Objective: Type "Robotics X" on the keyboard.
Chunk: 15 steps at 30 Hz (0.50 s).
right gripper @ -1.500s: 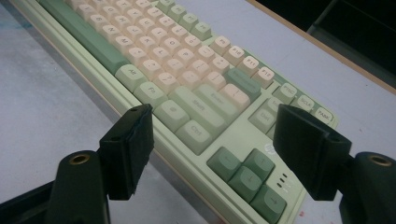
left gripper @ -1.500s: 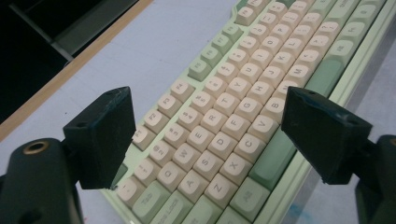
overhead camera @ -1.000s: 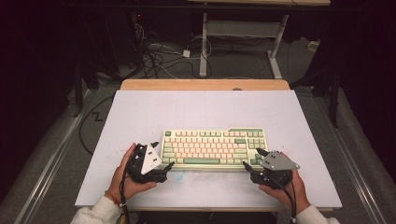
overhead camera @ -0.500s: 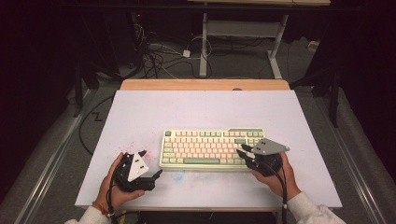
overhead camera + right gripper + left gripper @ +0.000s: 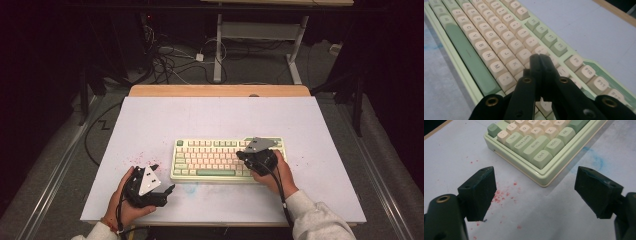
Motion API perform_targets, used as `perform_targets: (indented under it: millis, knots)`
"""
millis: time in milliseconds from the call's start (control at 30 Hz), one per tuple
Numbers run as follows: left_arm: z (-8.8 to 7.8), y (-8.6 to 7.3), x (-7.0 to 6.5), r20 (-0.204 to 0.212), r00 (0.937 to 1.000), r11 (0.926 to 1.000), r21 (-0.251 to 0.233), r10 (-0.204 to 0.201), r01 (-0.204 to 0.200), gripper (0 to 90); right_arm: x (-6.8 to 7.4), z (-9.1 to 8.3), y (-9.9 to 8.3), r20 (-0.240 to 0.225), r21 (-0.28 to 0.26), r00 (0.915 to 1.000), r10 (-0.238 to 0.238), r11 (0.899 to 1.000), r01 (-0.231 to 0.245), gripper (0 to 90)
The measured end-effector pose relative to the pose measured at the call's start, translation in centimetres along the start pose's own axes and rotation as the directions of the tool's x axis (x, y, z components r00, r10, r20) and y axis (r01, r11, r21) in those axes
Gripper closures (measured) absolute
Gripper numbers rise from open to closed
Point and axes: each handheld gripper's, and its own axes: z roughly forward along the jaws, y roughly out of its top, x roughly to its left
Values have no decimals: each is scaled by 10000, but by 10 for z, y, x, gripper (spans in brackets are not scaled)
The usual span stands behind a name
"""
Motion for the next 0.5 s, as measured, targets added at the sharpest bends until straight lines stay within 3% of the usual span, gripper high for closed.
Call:
perform_targets:
  millis: [100, 500]
  knots:
    - [1, -1, 0, 50, 10000, 10000, 45, -27, 27, 164, 0, 9, 2, 45, 242, 9996, -292, 9993, 291, 900]
    - [2, 0, -2, 182, 9998, 9998, 171, 52, -55, 165, -2, 23, 12, -31, 523, 9998, -200, 9984, 202, 899]
